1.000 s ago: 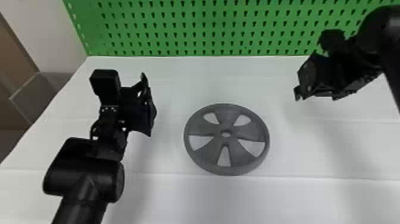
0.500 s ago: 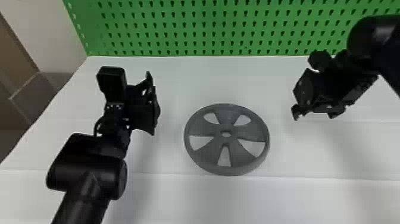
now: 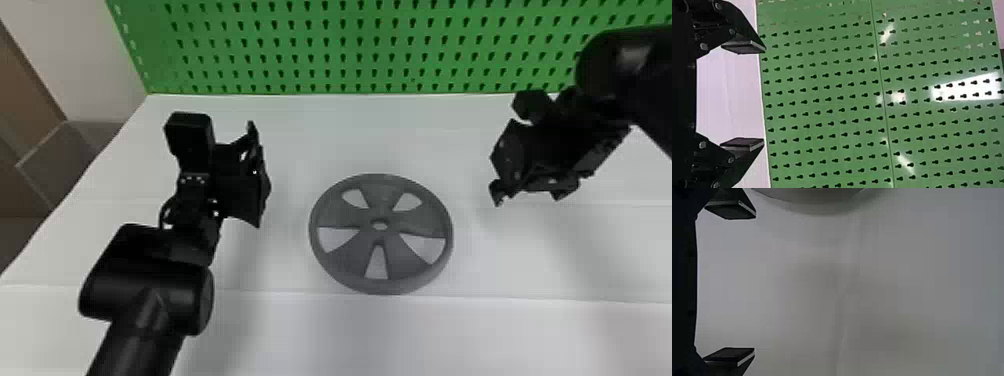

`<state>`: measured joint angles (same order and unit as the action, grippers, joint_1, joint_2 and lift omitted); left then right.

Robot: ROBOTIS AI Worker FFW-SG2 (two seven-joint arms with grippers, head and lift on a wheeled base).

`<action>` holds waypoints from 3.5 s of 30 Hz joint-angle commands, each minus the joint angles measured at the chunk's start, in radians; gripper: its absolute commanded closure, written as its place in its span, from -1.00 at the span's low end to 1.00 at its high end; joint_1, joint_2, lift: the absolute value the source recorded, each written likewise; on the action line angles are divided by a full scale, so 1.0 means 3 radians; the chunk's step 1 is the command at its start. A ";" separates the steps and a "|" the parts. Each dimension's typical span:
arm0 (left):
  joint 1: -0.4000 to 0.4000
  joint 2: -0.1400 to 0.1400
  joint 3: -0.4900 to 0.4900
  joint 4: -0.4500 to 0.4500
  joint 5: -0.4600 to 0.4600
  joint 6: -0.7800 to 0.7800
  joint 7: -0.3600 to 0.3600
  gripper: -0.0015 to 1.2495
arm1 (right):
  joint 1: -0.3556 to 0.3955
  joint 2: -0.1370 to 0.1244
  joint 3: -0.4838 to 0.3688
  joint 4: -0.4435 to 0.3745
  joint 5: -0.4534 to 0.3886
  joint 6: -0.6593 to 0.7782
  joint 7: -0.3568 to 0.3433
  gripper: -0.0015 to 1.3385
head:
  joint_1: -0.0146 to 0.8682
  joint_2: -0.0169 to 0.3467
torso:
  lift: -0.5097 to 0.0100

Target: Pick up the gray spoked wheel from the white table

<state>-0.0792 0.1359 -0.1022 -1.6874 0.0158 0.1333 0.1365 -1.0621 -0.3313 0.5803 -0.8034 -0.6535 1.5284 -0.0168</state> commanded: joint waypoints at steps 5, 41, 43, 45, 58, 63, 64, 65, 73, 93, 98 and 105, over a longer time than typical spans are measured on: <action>-0.0012 0.0007 -0.0017 0.0000 -0.0012 0.0006 0.0010 -0.33 | 0.0017 0.0031 0.0111 0.0004 0.0025 -0.0048 0.0000 -0.88 | 0.80 -0.35 | 0.62; -0.0074 0.0242 -0.0237 0.0000 0.0126 0.0098 0.0179 -0.33 | 0.0068 0.0660 -0.0375 0.0091 0.0455 -0.0109 0.0000 -0.88 | 0.80 -0.35 | 0.62; -0.0074 0.0248 -0.0242 -0.0005 0.0131 0.0098 0.0184 -0.33 | 0.0089 0.0690 -0.0411 0.0091 0.0460 -0.0120 0.0000 -0.88 | 0.80 -0.35 | 0.62; -0.0079 0.0248 -0.0247 0.0000 0.0131 0.0103 0.0189 -0.33 | 0.0109 0.0716 -0.0411 0.0091 0.0460 -0.0125 0.0000 -0.88 | 0.80 -0.35 | 0.62; -0.0104 0.0268 -0.0283 0.0000 0.0131 0.0118 0.0194 -0.33 | 0.0053 0.0833 -0.0160 0.0300 0.0245 -0.0212 0.0005 -0.88 | 0.80 -0.35 | 0.62; -0.0109 0.0278 -0.0288 -0.0005 0.0147 0.0123 0.0200 -0.33 | 0.0027 0.0823 -0.0058 0.0336 0.0158 -0.0217 0.0005 -0.88 | 0.80 -0.35 | 0.62; -0.0109 0.0283 -0.0288 -0.0005 0.0147 0.0123 0.0205 -0.33 | 0.0017 0.0818 -0.0027 0.0341 0.0133 -0.0217 0.0005 -0.88 | 0.80 -0.36 | 0.62; -0.0115 0.0283 -0.0293 0.0000 0.0147 0.0123 0.0205 -0.33 | 0.0012 0.0818 -0.0027 0.0341 0.0118 -0.0217 0.0005 -0.88 | 0.80 -0.35 | 0.62; -0.0109 0.0304 -0.0304 0.0000 0.0177 0.0123 0.0225 -0.33 | 0.0002 0.0808 0.0009 0.0346 0.0102 -0.0227 0.0015 -0.88 | 0.80 -0.35 | 0.62; -0.0115 0.0335 -0.0339 0.0000 0.0188 0.0123 0.0240 -0.32 | -0.0044 0.0731 0.0505 0.0597 -0.0424 -0.0626 0.0051 -0.88 | 0.80 -0.35 | 0.62; -0.0104 0.0345 -0.0339 0.0000 0.0188 0.0123 0.0246 -0.32 | -0.0080 0.0695 0.0699 0.0617 -0.0639 -0.0677 0.0051 -0.88 | 0.80 -0.35 | 0.62; -0.0115 0.0355 -0.0339 -0.0005 0.0193 0.0118 0.0246 -0.32 | -0.0136 0.0726 0.0622 0.0735 -0.0522 -0.0605 0.0046 -0.88 | 0.80 -0.35 | 0.62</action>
<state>-0.1119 0.2408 -0.2039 -1.6884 0.0728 0.1691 0.2102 -1.0975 -0.1143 0.7855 -0.6101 -0.8006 1.3443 -0.0026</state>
